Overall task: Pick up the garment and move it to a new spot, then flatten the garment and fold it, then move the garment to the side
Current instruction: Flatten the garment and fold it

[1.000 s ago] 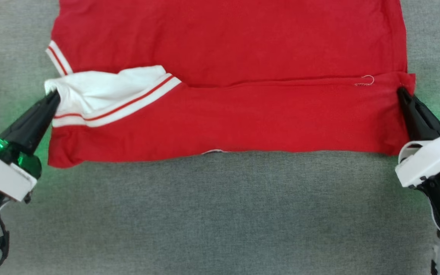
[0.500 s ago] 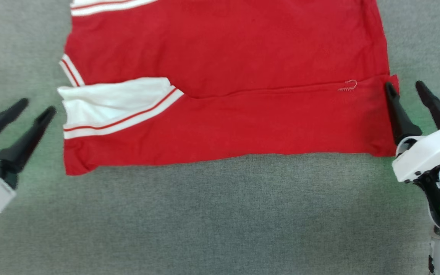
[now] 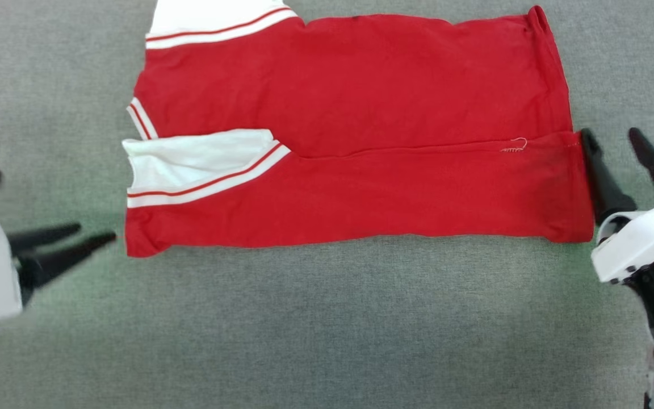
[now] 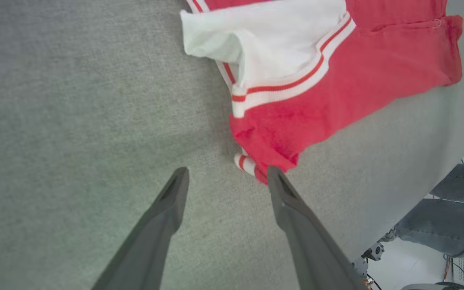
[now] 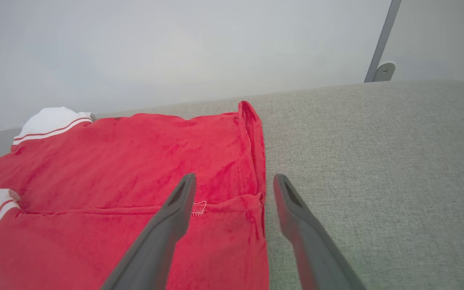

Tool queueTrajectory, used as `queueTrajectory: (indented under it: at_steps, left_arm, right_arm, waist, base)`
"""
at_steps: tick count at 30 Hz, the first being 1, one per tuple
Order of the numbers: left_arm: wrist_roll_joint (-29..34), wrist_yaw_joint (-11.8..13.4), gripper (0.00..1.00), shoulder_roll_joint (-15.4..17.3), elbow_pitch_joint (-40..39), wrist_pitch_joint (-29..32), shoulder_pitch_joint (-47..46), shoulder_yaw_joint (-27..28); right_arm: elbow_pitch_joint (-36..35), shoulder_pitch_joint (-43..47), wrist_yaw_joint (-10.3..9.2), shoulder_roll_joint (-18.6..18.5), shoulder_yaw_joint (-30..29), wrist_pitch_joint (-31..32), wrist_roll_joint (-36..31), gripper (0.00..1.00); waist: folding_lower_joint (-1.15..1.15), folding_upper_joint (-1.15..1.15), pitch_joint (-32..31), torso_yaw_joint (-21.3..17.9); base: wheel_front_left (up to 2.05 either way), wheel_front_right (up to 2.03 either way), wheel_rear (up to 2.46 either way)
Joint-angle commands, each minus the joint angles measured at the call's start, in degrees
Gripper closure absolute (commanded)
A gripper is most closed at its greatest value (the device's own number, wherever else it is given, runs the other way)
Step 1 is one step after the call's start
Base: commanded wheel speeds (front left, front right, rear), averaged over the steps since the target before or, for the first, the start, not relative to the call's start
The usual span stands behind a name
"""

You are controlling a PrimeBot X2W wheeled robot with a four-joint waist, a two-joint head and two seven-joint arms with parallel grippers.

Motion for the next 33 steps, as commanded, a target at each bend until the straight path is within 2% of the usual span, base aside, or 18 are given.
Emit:
queueTrajectory:
  at_steps: [1,6,13,15,17,18,24,29,33]
  left_arm:
    - [-0.7,0.0,0.0,-1.3,1.5,0.5,-0.9,0.4]
    - [-2.1,0.0,0.0,-3.7,5.5,3.6,-2.4,1.2]
    - [-2.4,0.1,0.0,-6.3,8.1,7.3,0.4,-0.3]
    - [-2.9,0.1,0.53,-7.1,8.4,7.8,1.3,-0.4]
    - [-3.8,0.1,0.97,-7.7,7.7,8.9,2.2,-0.3]
    - [-4.1,0.1,1.0,-7.7,7.3,9.4,2.4,-0.1]
    - [-3.5,0.1,1.0,-7.0,6.6,10.1,3.0,1.6]
    - [-2.3,0.1,1.0,-7.2,5.4,9.8,3.7,3.1]
    - [-1.5,0.1,1.0,-7.2,4.2,10.0,4.0,3.9]
  right_arm:
    - [-0.4,0.6,-0.09,0.0,0.7,-0.2,0.4,0.0]
    - [-1.9,1.8,-0.09,0.0,1.8,-0.9,0.9,0.0]
    - [-3.0,3.0,-0.09,0.0,2.0,-2.3,1.6,0.0]
    - [-3.2,3.4,-0.09,0.0,1.9,-2.4,1.6,0.0]
    - [-3.5,3.6,-0.09,0.0,2.0,-2.4,1.5,0.0]
    - [-3.6,3.7,-0.09,0.0,2.1,-2.2,1.4,0.0]
    - [-3.3,3.9,-0.09,0.0,4.2,2.9,-1.6,0.0]
    - [-1.9,2.3,-0.09,0.0,7.1,15.6,-5.7,0.0]
    - [-0.7,0.5,-0.09,0.0,5.9,24.1,-7.5,0.0]
  waist:
    - [0.0,0.0,1.2,-1.2]
    - [0.0,0.0,3.3,-3.6]
    - [0.0,0.0,4.9,-6.3]
    - [0.0,0.0,5.0,-6.6]
    - [0.0,0.0,5.1,-6.8]
    - [0.0,0.0,5.2,-6.8]
    - [0.0,0.0,5.4,-6.5]
    - [0.0,0.0,5.4,-6.2]
    - [0.0,0.0,5.7,-5.5]
  base:
    - [0.0,0.0,0.0]
    - [0.0,0.0,0.0]
    - [0.0,0.0,0.0]
    - [0.0,0.0,0.0]
    - [0.0,0.0,0.0]
    - [0.0,0.0,0.0]
    - [0.0,0.0,0.0]
    - [0.0,0.0,0.0]
    - [0.0,0.0,0.0]
